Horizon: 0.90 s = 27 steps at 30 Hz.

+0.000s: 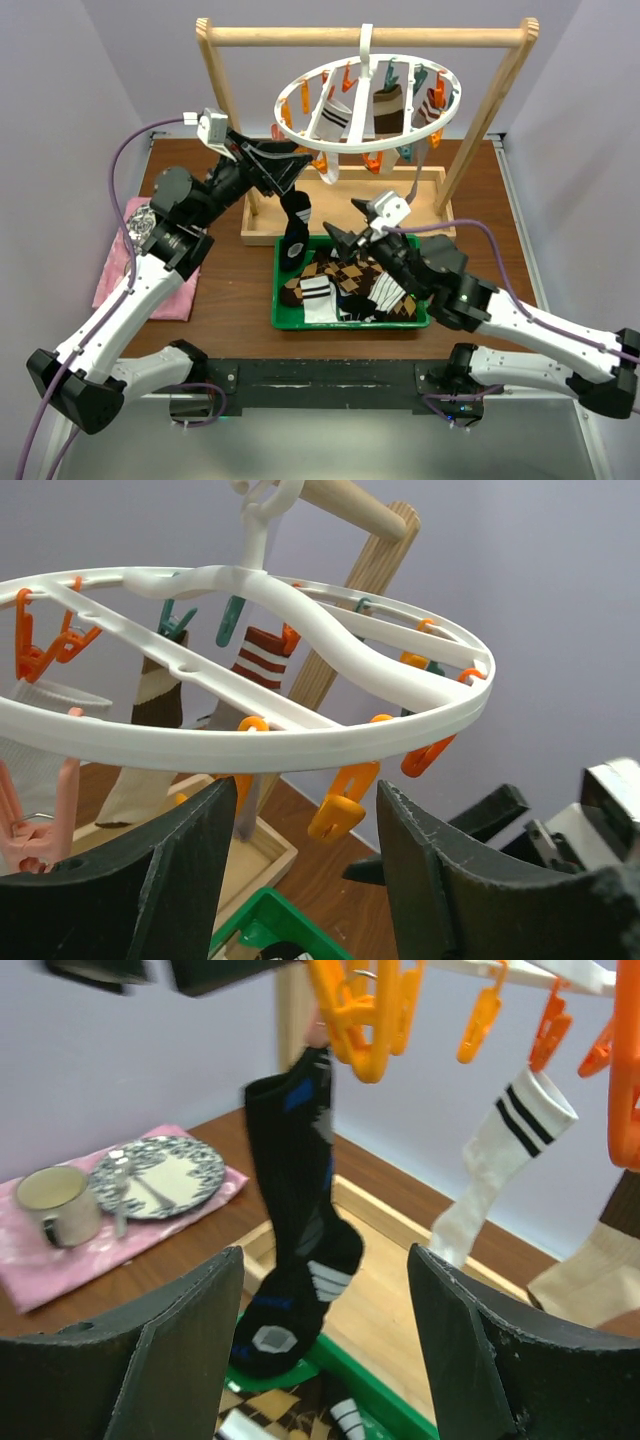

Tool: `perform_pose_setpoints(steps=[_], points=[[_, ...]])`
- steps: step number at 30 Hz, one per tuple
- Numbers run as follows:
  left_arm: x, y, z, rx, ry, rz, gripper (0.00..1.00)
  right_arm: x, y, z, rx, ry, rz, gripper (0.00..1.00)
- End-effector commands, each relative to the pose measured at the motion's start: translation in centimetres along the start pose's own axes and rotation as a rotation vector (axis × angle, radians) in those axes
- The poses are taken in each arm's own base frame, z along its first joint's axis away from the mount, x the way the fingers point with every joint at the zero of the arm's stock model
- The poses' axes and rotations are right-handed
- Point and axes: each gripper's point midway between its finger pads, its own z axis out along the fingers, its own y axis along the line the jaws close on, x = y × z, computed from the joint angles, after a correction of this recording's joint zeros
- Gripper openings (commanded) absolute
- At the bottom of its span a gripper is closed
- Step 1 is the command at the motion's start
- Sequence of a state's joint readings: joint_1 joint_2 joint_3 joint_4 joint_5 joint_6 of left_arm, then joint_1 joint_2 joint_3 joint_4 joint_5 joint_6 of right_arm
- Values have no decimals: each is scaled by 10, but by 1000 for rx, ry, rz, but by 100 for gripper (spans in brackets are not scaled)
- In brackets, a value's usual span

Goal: Clip the socks to the hanger
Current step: Open the clamp at the hanger.

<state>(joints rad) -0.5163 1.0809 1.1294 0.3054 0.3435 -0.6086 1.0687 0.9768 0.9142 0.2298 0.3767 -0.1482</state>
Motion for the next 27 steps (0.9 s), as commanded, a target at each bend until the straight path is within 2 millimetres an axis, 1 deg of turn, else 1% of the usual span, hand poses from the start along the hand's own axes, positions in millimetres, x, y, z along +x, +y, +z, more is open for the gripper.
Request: perform_pose_setpoints(steps=[1, 2, 3, 4, 6, 8, 9, 11, 12, 13, 14, 15, 16, 17, 18, 19, 20, 21, 22, 23, 24, 25, 26, 27], points=[[-13, 17, 3, -71, -41, 39, 62, -39, 16, -38, -76, 2, -16, 72], [-13, 23, 3, -96, -47, 45, 62, -41, 8, -46, -37, 26, -36, 72], [-11, 28, 4, -111, -44, 49, 62, -61, 3, -51, -29, -2, -36, 72], [-11, 33, 4, -127, -45, 55, 62, -70, 1, -56, -21, -14, -32, 72], [-10, 43, 5, -159, -47, 74, 62, -95, -13, -63, 15, -74, -20, 72], [-11, 53, 6, -194, -51, 102, 62, -111, -20, -63, 46, -116, -17, 74], [-14, 56, 7, -205, -60, 114, 61, -116, -23, -60, 62, -116, -52, 74], [-18, 68, 7, -258, -70, 132, 61, -134, -30, -58, 102, -173, -38, 75], [-24, 68, 8, -261, -80, 142, 61, -135, -37, -56, 146, -178, -78, 75], [-27, 70, 7, -268, -86, 152, 61, -138, -42, -54, 187, -190, -83, 78], [-30, 74, 7, -286, -96, 164, 61, -149, -48, -54, 228, -229, -67, 80], [-35, 74, 8, -295, -109, 174, 60, -151, -56, -54, 278, -227, -119, 81], [-38, 77, 8, -312, -115, 181, 60, -149, -53, -47, 288, -221, -152, 81], [-40, 85, 9, -349, -123, 196, 59, -157, -57, -46, 315, -249, -144, 81], [-47, 86, 10, -358, -136, 212, 59, -160, -57, -43, 332, -248, -177, 81], [-50, 88, 10, -370, -141, 224, 59, -155, -57, -35, 354, -229, -204, 81], [-51, 93, 11, -387, -141, 245, 59, -156, -58, -31, 373, -226, -218, 81], [-58, 91, 12, -390, -156, 259, 58, -157, -61, -28, 394, -222, -238, 81], [-61, 97, 11, -421, -162, 266, 57, -156, -66, -26, 418, -222, -247, 82], [-63, 102, 11, -448, -165, 281, 57, -155, -64, -20, 415, -226, -257, 82], [-68, 103, 10, -459, -174, 293, 55, -158, -67, -19, 423, -236, -249, 82], [-67, 107, 10, -479, -168, 299, 55, -159, -72, -17, 434, -241, -249, 82], [-70, 112, 8, -507, -172, 310, 54, -162, -71, -13, 418, -257, -248, 82], [-70, 114, 8, -517, -171, 316, 54, -170, -77, -13, 426, -278, -220, 82]])
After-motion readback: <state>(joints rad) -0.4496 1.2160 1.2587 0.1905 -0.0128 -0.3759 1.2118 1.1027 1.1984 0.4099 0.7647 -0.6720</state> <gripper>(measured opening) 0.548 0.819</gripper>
